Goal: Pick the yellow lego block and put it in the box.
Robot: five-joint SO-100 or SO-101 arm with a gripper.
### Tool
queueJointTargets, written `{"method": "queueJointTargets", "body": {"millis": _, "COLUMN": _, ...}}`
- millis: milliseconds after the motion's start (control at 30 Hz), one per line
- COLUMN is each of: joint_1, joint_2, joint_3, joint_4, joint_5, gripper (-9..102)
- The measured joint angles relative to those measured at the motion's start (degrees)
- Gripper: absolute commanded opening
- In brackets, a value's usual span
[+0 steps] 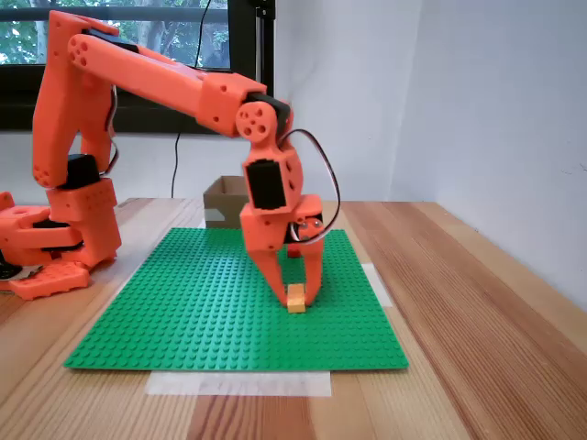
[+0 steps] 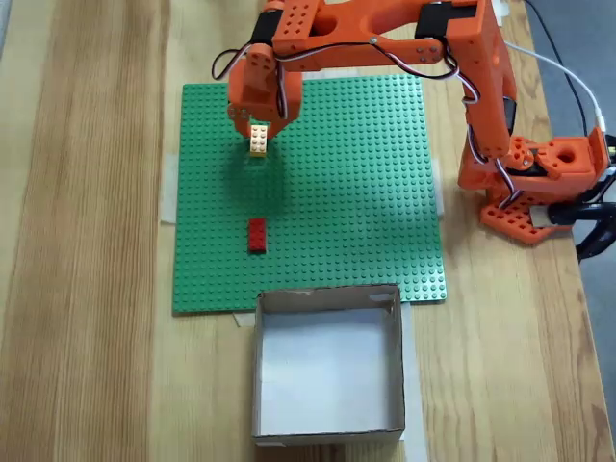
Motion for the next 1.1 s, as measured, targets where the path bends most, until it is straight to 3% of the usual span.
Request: {"method": "queueJointTargets", "body": {"millis": 1100, "joint_1": 0.53, "joint_2": 6.24, "joint_3": 2.37, "joint_4": 0.0, "joint_5": 0.53, "gripper": 0}}
